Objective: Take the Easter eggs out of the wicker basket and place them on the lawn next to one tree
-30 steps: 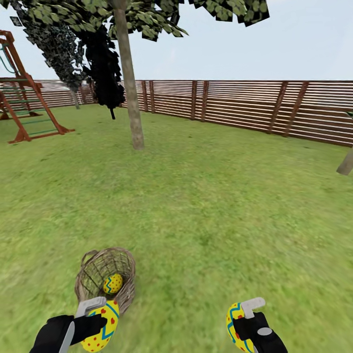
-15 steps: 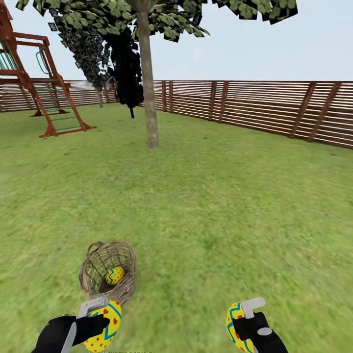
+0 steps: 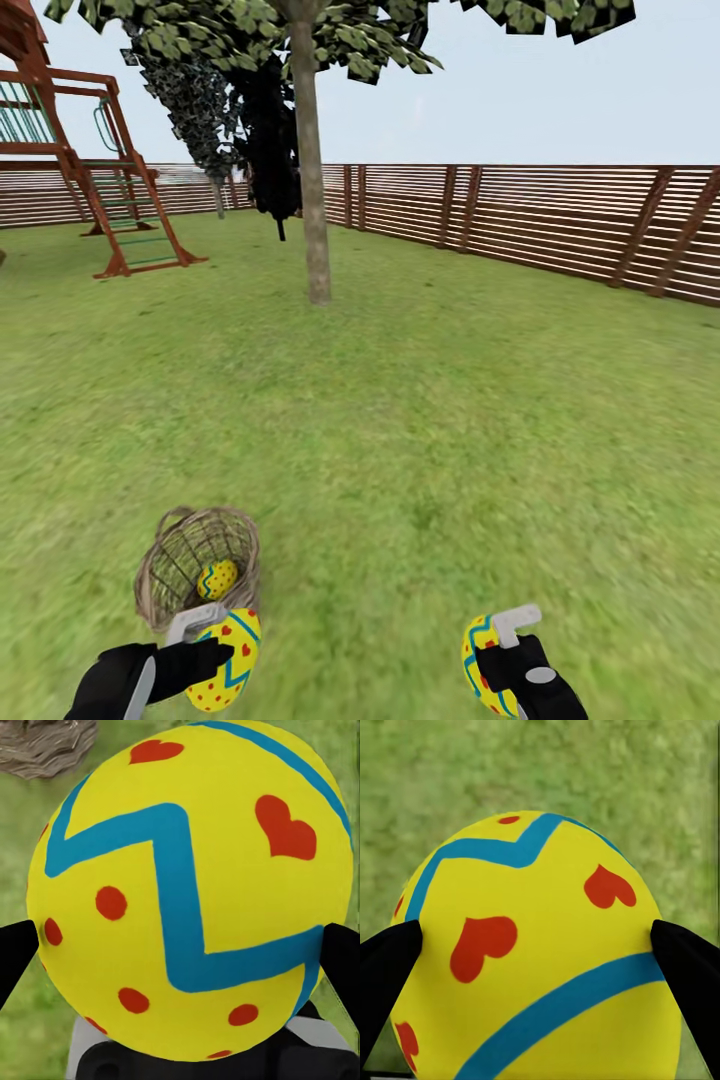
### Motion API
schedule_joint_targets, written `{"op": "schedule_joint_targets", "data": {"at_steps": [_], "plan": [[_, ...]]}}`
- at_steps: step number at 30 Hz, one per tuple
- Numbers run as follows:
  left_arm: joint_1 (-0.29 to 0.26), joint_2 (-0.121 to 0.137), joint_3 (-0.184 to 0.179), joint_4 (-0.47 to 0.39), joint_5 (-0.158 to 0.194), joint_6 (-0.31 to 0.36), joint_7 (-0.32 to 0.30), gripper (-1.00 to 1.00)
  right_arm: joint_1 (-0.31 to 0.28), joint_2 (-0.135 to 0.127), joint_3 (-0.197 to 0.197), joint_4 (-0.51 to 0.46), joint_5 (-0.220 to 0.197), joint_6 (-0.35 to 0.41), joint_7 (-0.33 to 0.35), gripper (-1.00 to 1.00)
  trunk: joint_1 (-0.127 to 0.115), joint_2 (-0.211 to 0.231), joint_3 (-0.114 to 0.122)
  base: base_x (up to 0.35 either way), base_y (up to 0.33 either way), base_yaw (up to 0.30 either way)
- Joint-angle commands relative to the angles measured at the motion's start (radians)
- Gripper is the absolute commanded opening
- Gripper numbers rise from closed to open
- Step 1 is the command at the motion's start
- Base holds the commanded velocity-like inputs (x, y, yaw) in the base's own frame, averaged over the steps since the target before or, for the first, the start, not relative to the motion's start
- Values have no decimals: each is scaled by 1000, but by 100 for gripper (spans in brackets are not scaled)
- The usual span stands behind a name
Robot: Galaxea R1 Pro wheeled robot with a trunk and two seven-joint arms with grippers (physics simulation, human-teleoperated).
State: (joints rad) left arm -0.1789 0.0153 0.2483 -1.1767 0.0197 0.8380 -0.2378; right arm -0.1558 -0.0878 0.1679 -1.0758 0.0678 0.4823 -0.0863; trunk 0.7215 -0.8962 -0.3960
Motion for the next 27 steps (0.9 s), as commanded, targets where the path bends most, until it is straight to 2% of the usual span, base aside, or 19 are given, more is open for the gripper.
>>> {"op": "schedule_joint_targets", "data": {"at_steps": [1, 27], "plan": [[-1, 1, 2, -3, 2, 6, -4, -100, -1, -1, 4, -2, 7, 7, -4, -100, 1, -1, -1, 270, -219, 0], [-1, -3, 1, -3, -1, 6, -2, -100, -1, -4, 1, -12, 7, 4, -4, -100, 1, -1, -1, 268, -231, 0]]}}
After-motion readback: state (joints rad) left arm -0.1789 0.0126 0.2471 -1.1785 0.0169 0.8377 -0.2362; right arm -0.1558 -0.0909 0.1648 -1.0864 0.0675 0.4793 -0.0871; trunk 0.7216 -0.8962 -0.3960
